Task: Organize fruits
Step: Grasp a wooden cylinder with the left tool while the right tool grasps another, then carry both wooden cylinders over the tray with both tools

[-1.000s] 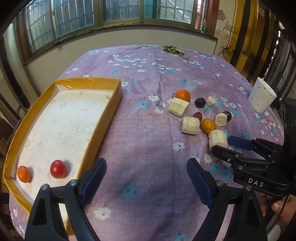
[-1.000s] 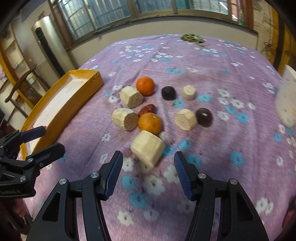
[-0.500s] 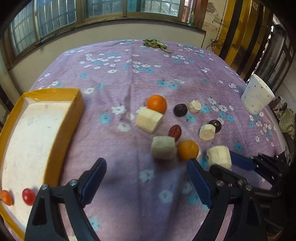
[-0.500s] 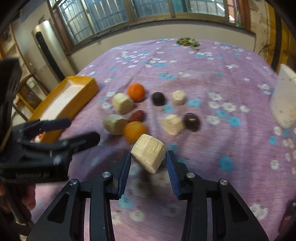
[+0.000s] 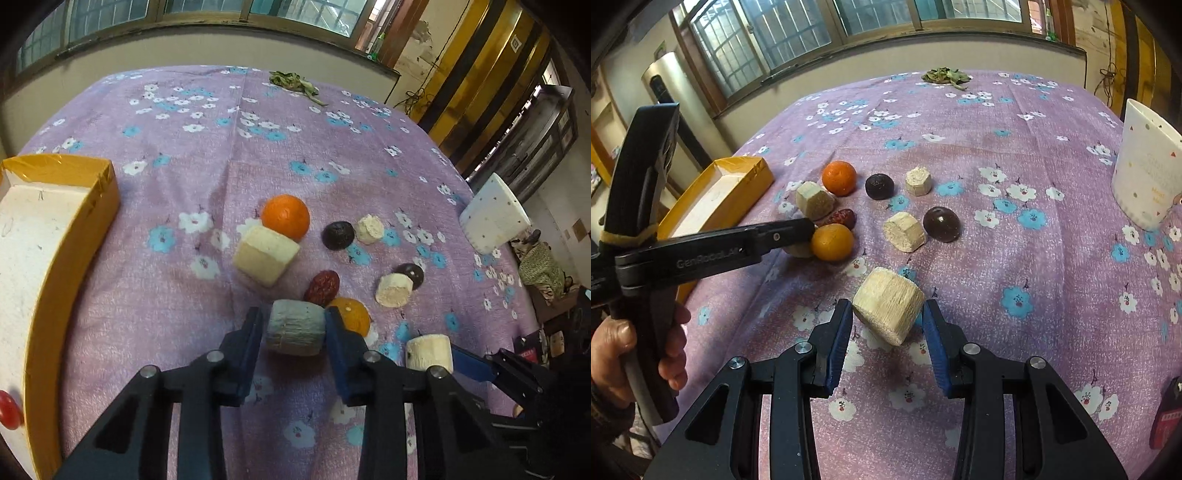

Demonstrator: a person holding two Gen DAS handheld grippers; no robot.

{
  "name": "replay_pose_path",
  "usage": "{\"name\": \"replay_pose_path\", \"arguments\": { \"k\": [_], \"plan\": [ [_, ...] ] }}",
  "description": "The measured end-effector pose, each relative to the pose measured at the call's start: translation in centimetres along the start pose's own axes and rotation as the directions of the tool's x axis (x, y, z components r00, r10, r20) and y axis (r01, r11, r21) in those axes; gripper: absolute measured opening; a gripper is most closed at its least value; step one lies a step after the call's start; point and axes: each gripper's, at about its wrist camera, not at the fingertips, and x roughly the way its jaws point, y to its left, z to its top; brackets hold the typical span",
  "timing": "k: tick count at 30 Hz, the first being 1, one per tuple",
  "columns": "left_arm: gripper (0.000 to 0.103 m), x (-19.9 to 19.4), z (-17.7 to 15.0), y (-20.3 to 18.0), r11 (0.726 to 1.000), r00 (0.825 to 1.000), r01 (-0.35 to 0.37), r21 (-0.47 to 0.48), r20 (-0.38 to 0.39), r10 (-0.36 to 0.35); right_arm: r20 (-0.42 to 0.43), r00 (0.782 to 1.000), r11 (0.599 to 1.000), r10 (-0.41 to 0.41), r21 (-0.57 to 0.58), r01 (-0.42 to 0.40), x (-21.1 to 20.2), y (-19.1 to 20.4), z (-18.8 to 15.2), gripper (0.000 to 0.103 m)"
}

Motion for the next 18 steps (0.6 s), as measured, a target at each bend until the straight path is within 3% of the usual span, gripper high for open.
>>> {"name": "replay_pose_path", "arguments": {
  "k": [4,6,11,15,18],
  "plan": [
    [0.042,-0.3,-0.5,-0.5,0.998,1.000,-0.019,0.054,-0.009,0.019,0.011,0.999,0.999,-0.031,-0.010,0.031,-0.5,-0.1,-0.2,0.038],
    [0.049,-0.2,-0.7,-0.7,0.996,0.999,-0.033,0.088,-0.012,0.034,0.016,0.999,0.999,-0.048,-0.010,0.049,-1.0,-0.4,-0.5,0.038],
    [0.051,0.5,-1.1,-0.3,0.988,0.998,-0.068,0.137,0.007,0.068,0.001,0.998,0.998,-0.062,0.018,0.062,-1.3,-1.4,-1.1,0.038],
    [0.037,0.5,-1.5,-0.6,0.983,0.998,-0.059,0.176,0.009,0.058,0.004,0.998,0.998,-0.061,0.035,0.061,-1.4,-1.7,-1.3,0.038],
    [0.033,0.5,-1.7,-0.9,0.980,0.997,-0.076,0.185,0.030,0.072,0.008,0.997,0.997,-0.070,0.028,0.070,-1.3,-1.5,-1.3,0.038]
  ]
}}
